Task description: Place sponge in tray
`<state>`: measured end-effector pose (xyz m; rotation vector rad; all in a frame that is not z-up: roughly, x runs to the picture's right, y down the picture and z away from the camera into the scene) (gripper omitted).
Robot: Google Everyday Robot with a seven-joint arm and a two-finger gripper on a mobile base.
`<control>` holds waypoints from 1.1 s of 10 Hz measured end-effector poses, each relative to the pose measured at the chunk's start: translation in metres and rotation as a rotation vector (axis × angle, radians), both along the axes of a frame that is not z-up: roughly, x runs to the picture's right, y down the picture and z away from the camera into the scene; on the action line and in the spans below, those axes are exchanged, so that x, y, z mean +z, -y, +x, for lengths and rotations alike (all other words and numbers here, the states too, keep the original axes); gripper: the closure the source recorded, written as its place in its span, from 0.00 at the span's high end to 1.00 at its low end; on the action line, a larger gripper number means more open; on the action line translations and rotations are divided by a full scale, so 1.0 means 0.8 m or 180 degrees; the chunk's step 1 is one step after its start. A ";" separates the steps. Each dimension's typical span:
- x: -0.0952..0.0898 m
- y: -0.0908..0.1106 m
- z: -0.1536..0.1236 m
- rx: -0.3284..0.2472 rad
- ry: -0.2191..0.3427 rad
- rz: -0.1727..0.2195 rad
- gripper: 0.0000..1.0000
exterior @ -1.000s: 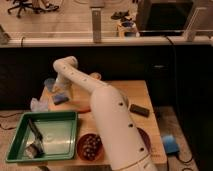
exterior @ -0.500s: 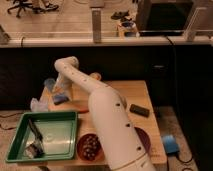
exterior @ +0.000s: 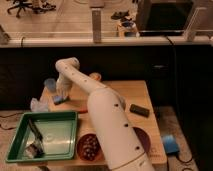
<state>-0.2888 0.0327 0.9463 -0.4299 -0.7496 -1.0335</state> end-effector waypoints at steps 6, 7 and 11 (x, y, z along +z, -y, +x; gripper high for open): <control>-0.036 0.025 0.002 -0.0028 0.0053 0.0175 0.01; -0.037 0.026 0.002 -0.0030 0.0054 0.0190 0.03; -0.049 0.045 0.006 -0.0061 0.0066 0.0283 0.17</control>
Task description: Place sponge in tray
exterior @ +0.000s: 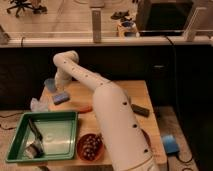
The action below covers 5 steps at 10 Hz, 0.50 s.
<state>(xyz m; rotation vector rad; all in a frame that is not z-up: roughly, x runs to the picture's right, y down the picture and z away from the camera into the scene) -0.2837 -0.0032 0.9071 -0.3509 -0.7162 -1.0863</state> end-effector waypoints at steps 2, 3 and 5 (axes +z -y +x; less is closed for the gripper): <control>0.000 -0.003 -0.001 -0.0023 -0.0003 0.0015 0.27; -0.002 -0.001 -0.001 -0.0013 -0.0007 0.0018 0.37; -0.007 0.004 0.005 -0.0011 -0.0026 0.0033 0.57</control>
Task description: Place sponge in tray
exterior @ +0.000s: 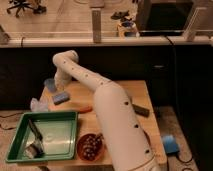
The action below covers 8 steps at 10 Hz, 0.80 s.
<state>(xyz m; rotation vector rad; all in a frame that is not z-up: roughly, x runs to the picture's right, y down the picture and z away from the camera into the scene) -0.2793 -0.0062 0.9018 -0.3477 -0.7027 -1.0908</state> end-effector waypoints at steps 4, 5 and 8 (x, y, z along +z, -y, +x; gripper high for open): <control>-0.005 -0.001 -0.003 -0.0040 0.0003 0.0038 0.79; -0.006 -0.001 -0.002 -0.0050 0.0001 0.0045 0.80; -0.011 -0.001 -0.001 -0.0077 0.0000 0.0073 0.78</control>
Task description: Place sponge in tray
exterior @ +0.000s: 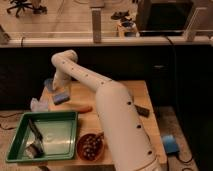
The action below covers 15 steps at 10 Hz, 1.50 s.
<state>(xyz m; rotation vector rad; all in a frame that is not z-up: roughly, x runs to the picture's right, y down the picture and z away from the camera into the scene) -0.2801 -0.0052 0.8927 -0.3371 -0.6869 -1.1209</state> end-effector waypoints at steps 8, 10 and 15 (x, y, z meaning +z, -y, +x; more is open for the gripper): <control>-0.005 0.000 0.006 0.0054 0.0001 0.0028 0.80; -0.008 0.000 0.008 0.0081 0.0001 0.0038 0.80; -0.001 -0.001 0.011 0.0141 -0.0003 0.0034 0.80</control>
